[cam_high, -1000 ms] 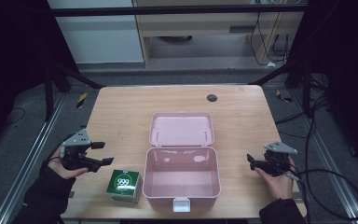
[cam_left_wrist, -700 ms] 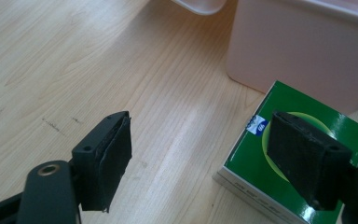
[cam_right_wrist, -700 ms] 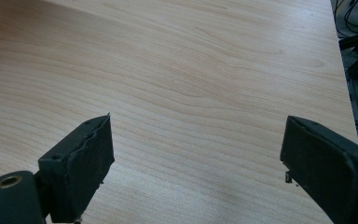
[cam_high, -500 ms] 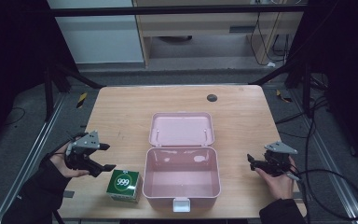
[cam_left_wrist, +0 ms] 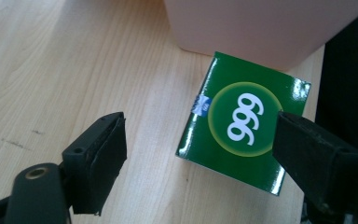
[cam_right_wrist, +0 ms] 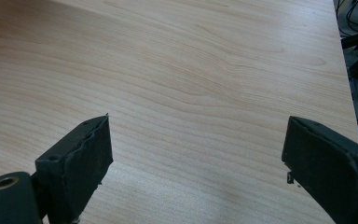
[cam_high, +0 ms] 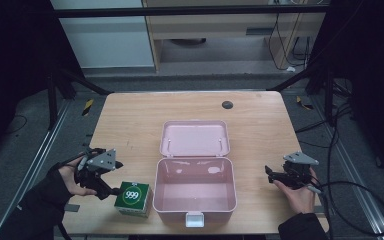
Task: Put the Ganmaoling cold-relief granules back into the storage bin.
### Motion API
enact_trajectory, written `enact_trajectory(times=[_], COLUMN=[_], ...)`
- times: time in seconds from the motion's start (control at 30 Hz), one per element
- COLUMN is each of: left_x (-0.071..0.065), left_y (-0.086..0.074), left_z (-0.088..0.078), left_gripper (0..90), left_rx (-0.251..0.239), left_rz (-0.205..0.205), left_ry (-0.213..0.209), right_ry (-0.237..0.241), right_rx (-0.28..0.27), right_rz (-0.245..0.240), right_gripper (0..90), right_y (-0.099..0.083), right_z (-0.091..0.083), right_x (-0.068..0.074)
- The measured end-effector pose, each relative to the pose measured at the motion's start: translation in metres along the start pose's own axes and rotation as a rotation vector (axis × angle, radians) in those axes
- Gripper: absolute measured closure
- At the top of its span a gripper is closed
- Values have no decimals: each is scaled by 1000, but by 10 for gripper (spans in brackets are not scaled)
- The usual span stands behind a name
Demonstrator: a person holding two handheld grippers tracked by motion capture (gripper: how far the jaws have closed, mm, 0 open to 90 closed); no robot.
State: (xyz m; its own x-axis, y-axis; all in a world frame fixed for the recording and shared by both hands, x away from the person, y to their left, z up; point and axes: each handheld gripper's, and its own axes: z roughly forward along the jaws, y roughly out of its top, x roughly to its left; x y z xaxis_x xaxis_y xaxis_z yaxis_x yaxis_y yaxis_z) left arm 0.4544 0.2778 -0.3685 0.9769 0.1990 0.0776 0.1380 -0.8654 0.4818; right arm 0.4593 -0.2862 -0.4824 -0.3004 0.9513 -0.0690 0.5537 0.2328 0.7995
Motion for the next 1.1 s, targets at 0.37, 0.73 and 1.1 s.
enact_trajectory(times=[0.37, 0.73, 1.1], left_x=[-10, -19, -23], left_y=[10, 15, 15], left_z=[9, 23, 38], left_gripper=[145, 94, 69], left_rx=[50, 89, 119], left_rz=[78, 128, 149], left_ry=[-17, -37, -61], right_ry=[2, 3, 6], right_rx=[12, 18, 33], right_rz=[-5, -9, -10], right_gripper=[74, 68, 61], right_y=[-1, -1, -1], right_z=[1, 2, 3], right_x=[-1, -1, 0])
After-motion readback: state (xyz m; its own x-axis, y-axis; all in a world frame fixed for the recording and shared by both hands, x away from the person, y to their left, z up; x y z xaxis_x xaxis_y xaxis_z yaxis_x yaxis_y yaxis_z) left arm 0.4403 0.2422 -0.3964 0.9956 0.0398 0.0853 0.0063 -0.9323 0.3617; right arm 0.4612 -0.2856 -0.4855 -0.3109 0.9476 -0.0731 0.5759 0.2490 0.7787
